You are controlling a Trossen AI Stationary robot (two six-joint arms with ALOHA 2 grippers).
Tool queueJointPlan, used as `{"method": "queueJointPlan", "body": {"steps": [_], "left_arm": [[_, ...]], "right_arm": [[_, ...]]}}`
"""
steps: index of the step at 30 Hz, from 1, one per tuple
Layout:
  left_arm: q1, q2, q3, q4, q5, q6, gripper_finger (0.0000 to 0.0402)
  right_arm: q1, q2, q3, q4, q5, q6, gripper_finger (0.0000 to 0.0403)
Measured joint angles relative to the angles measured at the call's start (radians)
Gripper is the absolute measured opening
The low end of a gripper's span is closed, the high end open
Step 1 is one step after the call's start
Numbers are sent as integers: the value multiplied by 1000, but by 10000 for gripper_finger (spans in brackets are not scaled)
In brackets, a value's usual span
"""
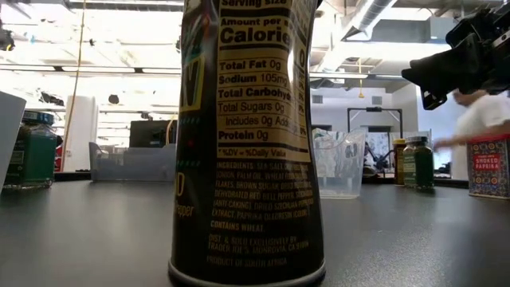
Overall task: Sort spices by type
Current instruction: Put the red seasoning can into the gray bin
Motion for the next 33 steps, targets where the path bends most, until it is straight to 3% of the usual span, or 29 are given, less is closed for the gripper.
{"method": "queueJointPlan", "body": {"steps": [6, 13, 27, 33], "left_arm": [[-71, -119, -205, 142, 12, -91, 222], [-137, -177, -371, 206, 38, -187, 222], [-165, -162, -445, 280, 65, -184, 222], [-165, -83, -445, 302, 101, -174, 222]], "right_arm": [[0, 0, 0, 0, 0, 0, 132], [0, 0, 0, 0, 0, 0, 132], [0, 0, 0, 0, 0, 0, 132], [0, 0, 0, 0, 0, 0, 132]]}}
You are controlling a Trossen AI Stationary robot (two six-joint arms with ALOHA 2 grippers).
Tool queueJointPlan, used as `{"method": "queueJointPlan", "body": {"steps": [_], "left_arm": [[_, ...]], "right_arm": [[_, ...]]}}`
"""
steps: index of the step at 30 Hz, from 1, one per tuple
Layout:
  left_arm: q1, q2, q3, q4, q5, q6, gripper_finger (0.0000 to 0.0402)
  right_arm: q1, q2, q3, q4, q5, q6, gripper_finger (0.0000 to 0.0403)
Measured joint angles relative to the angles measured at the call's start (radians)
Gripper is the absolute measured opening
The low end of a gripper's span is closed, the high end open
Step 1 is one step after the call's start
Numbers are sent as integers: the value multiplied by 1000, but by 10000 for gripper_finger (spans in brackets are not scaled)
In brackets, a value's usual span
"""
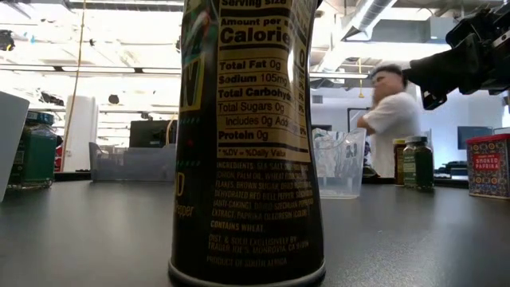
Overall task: Sort spices by type
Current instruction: Put the red seasoning can into the gray bin
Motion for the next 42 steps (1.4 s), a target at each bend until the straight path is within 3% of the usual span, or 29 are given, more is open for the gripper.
{"method": "queueJointPlan", "body": {"steps": [42], "left_arm": [[-2, 81, 5, -5, -8, -83, 237]], "right_arm": [[0, 0, 0, 0, 0, 0, 132]]}}
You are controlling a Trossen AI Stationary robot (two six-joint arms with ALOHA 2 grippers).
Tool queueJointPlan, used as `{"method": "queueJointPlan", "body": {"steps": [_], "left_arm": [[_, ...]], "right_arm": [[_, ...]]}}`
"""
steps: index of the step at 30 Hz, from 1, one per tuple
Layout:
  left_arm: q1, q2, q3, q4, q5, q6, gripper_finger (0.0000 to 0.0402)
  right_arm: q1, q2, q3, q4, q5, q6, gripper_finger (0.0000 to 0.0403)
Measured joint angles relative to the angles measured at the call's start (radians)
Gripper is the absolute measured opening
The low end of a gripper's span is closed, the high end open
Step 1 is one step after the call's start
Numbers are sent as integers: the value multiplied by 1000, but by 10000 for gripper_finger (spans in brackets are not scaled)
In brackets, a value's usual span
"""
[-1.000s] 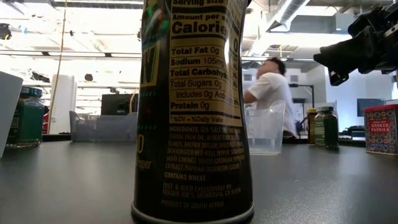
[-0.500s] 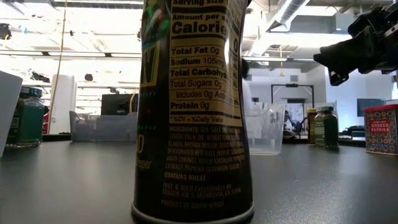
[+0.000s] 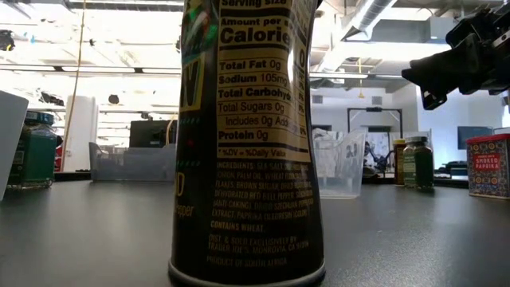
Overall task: Sort spices by type
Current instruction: Put the red seasoning can into the gray bin
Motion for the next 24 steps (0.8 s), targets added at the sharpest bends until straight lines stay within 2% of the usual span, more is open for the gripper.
{"method": "queueJointPlan", "body": {"steps": [24], "left_arm": [[3, 0, -2, 60, 18, 53, 241]], "right_arm": [[0, 0, 0, 0, 0, 0, 132]]}}
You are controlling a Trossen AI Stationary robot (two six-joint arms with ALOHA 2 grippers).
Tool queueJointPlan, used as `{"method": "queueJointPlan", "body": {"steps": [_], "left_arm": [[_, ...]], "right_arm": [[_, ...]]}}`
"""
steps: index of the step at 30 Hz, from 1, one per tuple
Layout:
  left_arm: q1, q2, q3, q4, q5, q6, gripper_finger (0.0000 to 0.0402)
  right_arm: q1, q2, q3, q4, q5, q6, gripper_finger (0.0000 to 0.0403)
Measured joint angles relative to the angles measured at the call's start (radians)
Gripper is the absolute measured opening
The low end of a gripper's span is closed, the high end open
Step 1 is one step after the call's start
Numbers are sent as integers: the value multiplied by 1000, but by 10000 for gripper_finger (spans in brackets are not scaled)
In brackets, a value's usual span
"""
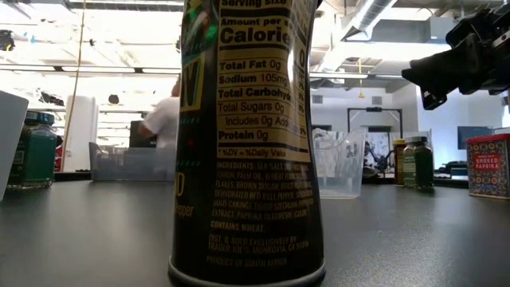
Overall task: Sort spices by type
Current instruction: Put the red seasoning can into the gray bin
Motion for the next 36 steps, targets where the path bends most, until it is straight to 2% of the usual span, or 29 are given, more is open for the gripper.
{"method": "queueJointPlan", "body": {"steps": [7, 14, 36], "left_arm": [[1, 0, 0, 1, 0, -28, 241], [2, 0, 0, -85, -1, -61, 241], [2, 0, 0, -84, -3, -72, 241]], "right_arm": [[0, 0, 0, 0, 0, 0, 132], [0, 0, 0, 0, 0, 0, 132], [0, 0, 0, 0, 0, 0, 132]]}}
